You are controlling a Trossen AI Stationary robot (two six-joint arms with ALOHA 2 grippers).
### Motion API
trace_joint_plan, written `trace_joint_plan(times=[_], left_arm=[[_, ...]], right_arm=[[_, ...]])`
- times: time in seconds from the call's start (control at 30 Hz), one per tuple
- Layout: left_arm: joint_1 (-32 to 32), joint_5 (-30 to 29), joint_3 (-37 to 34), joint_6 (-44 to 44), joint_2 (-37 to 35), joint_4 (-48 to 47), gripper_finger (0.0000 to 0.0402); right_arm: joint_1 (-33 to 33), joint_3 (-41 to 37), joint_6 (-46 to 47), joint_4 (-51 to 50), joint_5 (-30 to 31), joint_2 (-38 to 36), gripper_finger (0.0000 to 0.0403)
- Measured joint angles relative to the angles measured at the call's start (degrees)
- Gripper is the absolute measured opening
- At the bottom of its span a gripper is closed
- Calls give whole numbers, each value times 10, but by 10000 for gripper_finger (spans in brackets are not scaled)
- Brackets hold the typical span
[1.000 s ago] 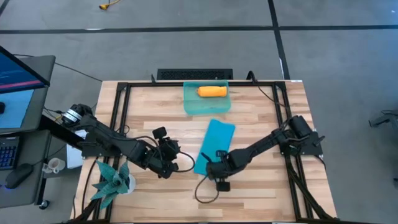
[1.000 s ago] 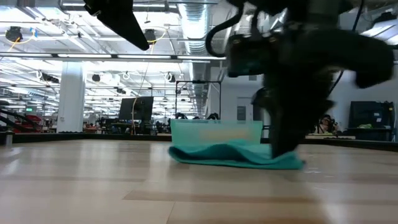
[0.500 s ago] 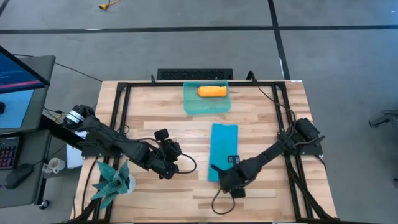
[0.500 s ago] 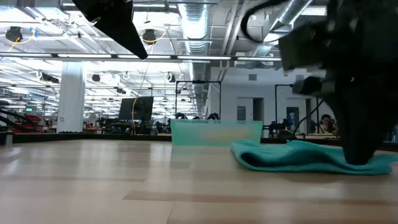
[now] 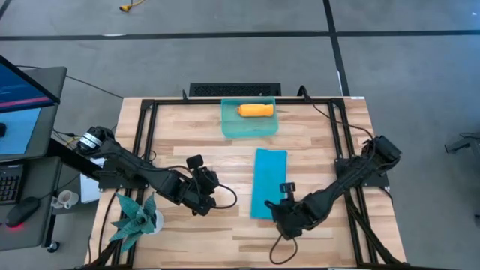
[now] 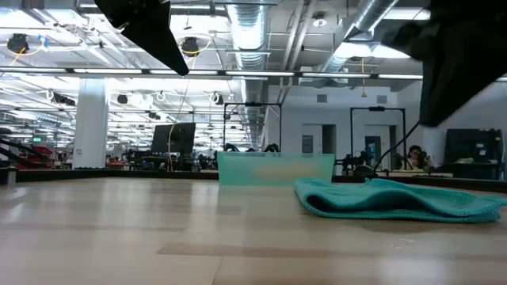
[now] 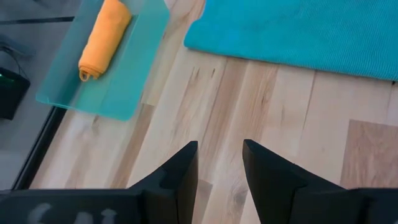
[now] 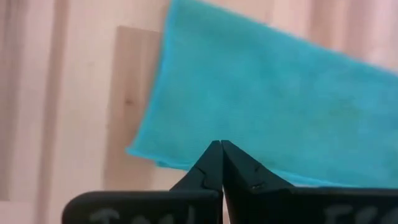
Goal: Roll microfiber towels into tight, uniform cylinder then place into a basket
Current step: Roll the blue microfiber cloth on the table
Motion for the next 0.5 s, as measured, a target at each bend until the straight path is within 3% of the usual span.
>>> trace_joint_plan(times=[0.2, 0.4, 0.5], left_arm=[[0, 0, 0, -3, 0, 1, 156], [0, -1, 0, -2, 0, 8, 195], [2, -2, -19, 24, 0, 57, 202]], right_arm=[[24, -33, 39, -10, 64, -57, 22], [41, -124, 147, 1, 100, -114, 22], [46, -179, 194, 48, 109, -136, 22]])
